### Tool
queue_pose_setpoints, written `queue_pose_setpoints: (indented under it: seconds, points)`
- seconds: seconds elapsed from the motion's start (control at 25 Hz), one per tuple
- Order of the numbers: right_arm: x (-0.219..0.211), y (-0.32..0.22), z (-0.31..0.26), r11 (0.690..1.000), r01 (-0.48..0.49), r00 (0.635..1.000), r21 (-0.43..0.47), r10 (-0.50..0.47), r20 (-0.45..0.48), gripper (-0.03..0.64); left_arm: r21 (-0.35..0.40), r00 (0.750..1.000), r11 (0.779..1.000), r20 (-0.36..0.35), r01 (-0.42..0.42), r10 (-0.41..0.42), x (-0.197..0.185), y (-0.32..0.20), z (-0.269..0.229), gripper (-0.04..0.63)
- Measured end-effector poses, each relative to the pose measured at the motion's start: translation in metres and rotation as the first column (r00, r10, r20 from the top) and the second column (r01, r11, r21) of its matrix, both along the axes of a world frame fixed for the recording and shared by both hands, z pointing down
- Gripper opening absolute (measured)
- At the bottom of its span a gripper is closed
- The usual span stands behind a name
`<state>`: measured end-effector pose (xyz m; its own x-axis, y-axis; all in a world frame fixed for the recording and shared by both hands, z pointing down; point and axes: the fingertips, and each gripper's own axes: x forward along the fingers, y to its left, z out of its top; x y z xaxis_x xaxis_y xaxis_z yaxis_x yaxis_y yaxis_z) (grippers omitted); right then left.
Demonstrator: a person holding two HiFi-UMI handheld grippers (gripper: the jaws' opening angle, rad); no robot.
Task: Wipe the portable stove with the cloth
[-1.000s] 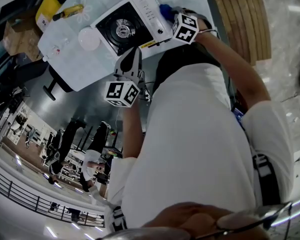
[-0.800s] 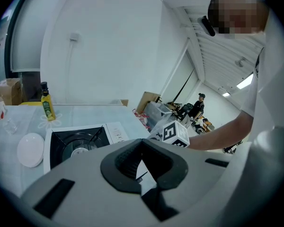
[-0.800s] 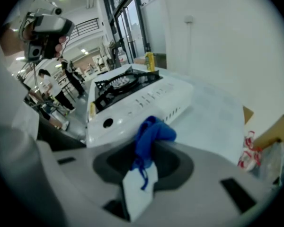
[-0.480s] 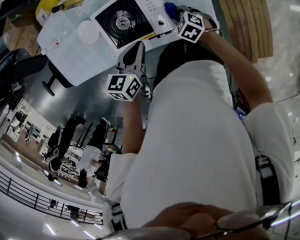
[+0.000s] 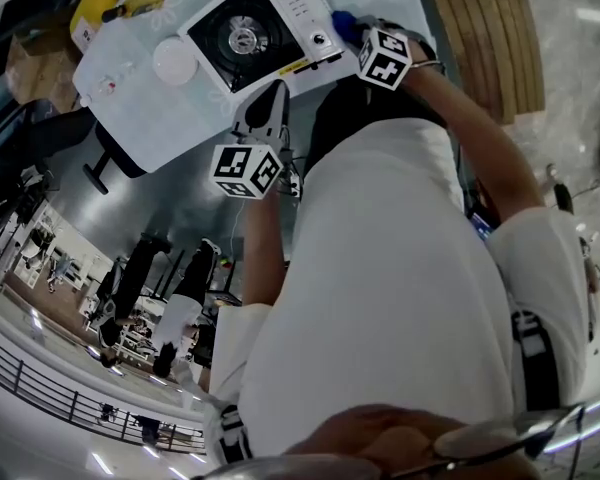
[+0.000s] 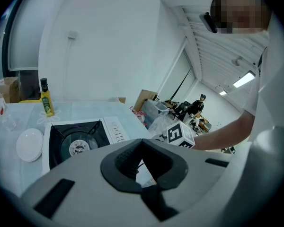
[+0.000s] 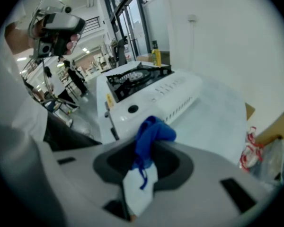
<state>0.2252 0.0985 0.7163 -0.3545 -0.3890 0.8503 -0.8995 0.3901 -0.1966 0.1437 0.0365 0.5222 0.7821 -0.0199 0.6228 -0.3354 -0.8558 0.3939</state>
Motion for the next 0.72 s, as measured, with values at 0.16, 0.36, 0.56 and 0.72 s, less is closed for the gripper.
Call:
queue_pose_setpoints:
  seconds: [0.16, 0.36, 0.56, 0.72]
  points:
    - [-0.005, 0.009, -0.002, 1.0, 0.004, 1.0, -0.006, -0.004, -0.002, 0.124, 0.0, 1.0, 1.0, 0.003, -0.016, 0.016, -0.002, 0.004, 0.001, 0.032]
    - [-0.01, 0.02, -0.002, 1.0, 0.001, 1.0, -0.012, -0.001, -0.006, 0.123, -0.003, 0.999, 0.999, 0.002, -0.041, 0.041, 0.0, 0.009, 0.002, 0.032]
    - [-0.018, 0.031, -0.003, 0.999, 0.001, 1.0, -0.037, -0.001, 0.005, 0.123, 0.003, 0.998, 0.998, -0.004, -0.059, 0.059, 0.001, 0.011, 0.003, 0.032]
    - [-0.018, 0.039, -0.006, 0.998, -0.005, 1.0, -0.059, 0.006, 0.014, 0.123, 0.008, 0.998, 0.998, -0.014, -0.064, 0.064, 0.006, 0.012, 0.002, 0.032]
